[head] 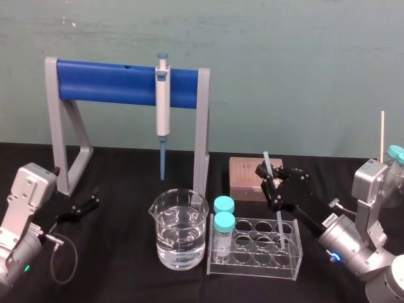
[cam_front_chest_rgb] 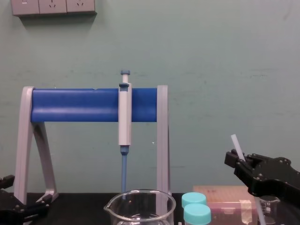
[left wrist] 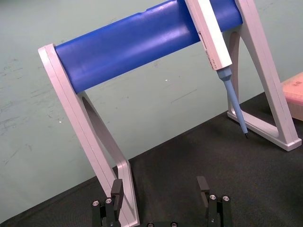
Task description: Pick up the stirring rod with one hand, then place it down.
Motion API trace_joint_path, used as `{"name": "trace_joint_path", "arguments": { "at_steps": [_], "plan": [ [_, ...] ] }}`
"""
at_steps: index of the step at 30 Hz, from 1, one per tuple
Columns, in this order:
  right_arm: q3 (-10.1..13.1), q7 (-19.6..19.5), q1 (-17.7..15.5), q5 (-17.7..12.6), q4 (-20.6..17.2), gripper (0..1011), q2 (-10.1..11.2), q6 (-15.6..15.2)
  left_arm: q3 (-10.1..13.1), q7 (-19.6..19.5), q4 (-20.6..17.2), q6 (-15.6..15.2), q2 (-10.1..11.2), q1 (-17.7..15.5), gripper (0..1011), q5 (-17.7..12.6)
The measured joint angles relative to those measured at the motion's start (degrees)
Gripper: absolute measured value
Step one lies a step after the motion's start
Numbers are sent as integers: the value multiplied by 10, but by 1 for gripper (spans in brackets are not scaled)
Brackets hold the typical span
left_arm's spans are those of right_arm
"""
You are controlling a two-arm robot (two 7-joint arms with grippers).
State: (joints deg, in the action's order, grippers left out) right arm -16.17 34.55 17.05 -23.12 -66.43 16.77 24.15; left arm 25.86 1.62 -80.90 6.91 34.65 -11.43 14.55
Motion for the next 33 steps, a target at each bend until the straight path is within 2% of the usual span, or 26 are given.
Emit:
{"name": "trace_joint_path", "arguments": {
  "at_steps": [5, 8, 10, 11, 16, 18, 20, 21, 24, 25, 27, 31, 33],
  "plan": [
    [0, 0, 0, 0, 0, 226, 0, 0, 0, 0, 0, 0, 0, 0, 1000, 0],
    [0, 0, 0, 0, 0, 354, 0, 0, 0, 0, 0, 0, 0, 0, 1000, 0],
    [0, 0, 0, 0, 0, 393, 0, 0, 0, 0, 0, 0, 0, 0, 1001, 0],
    [0, 1, 0, 0, 0, 451, 0, 1, 0, 0, 0, 0, 0, 0, 1000, 0],
    [0, 1, 0, 0, 0, 568, 0, 1, 0, 0, 0, 0, 0, 0, 1000, 0],
    [0, 1, 0, 0, 0, 676, 0, 1, 0, 0, 0, 0, 0, 0, 1001, 0],
    [0, 1, 0, 0, 0, 713, 0, 1, 0, 0, 0, 0, 0, 0, 1000, 0],
    [0, 1, 0, 0, 0, 768, 0, 1, 0, 0, 0, 0, 0, 0, 1000, 0],
    [0, 1, 0, 0, 0, 818, 0, 1, 0, 0, 0, 0, 0, 0, 1001, 0],
    [0, 1, 0, 0, 0, 882, 0, 1, 0, 0, 0, 0, 0, 0, 1001, 0],
    [0, 1, 0, 0, 0, 942, 0, 1, 0, 0, 0, 0, 0, 0, 1000, 0],
    [0, 1, 0, 0, 0, 1003, 0, 1, 0, 0, 0, 0, 0, 0, 1000, 0],
    [0, 1, 0, 0, 0, 1002, 0, 1, 0, 0, 0, 0, 0, 0, 1000, 0]
  ]
}}
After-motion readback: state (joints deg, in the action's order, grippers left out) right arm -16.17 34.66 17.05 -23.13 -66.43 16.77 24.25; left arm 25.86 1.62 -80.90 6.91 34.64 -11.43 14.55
